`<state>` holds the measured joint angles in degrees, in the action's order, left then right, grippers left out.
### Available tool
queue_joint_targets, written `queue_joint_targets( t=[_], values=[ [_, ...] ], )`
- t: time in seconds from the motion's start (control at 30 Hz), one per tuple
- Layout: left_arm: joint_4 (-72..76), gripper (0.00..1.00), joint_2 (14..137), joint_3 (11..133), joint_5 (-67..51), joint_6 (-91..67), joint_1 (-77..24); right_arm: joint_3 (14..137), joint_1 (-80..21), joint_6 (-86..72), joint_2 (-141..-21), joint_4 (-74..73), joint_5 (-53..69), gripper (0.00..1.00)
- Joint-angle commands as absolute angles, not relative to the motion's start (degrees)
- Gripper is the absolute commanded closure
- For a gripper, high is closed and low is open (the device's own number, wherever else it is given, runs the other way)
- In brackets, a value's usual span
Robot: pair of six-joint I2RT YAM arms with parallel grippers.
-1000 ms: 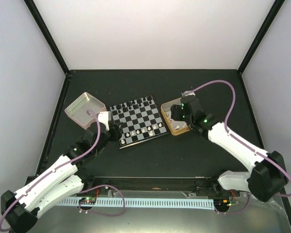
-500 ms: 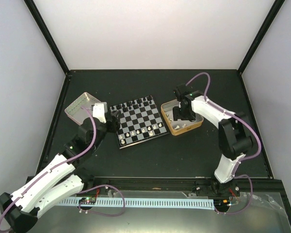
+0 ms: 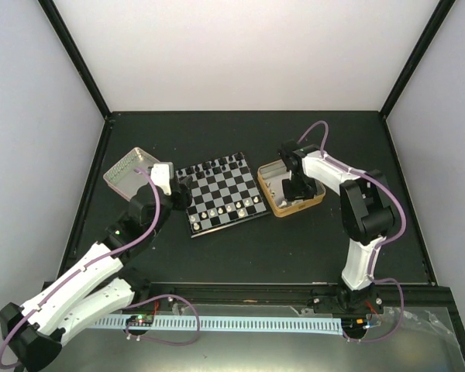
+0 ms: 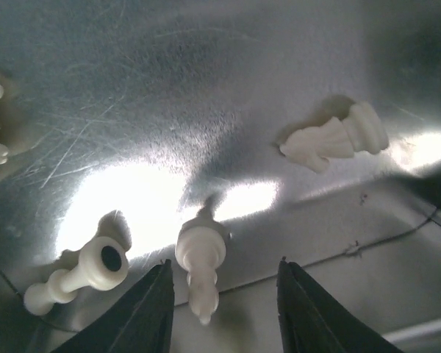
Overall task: Set up the chess pieces on the board
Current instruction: Pick up the chess piece from the storage box.
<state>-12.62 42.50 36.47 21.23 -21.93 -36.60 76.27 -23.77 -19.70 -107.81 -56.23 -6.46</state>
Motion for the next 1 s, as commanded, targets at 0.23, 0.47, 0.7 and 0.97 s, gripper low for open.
queue_joint_targets(
  t=[0.23, 0.47, 0.7, 0.97],
  values=[
    [-12.26, 0.33, 42.37, 37.79, 22.74, -21.30, -35.95, 78.77, -23.64, -18.91, -109.13, -57.09, -6.61, 0.93],
    [-12.22, 0.33, 42.53, 37.88, 22.75, -21.36, -35.94, 80.73, -23.60, -20.14, -105.47, -54.83, -7.78, 0.96],
    [-12.22, 0.33, 42.64, 37.80, 22.64, -21.44, -35.78, 81.87, -23.64, -20.38, -104.61, -53.82, -5.88, 0.96],
    [-12.15, 0.33, 42.30, 37.97, 22.16, -21.79, -35.77, 82.59, -24.37, -21.05, -100.35, -54.72, 0.01, 0.96]
  ],
)
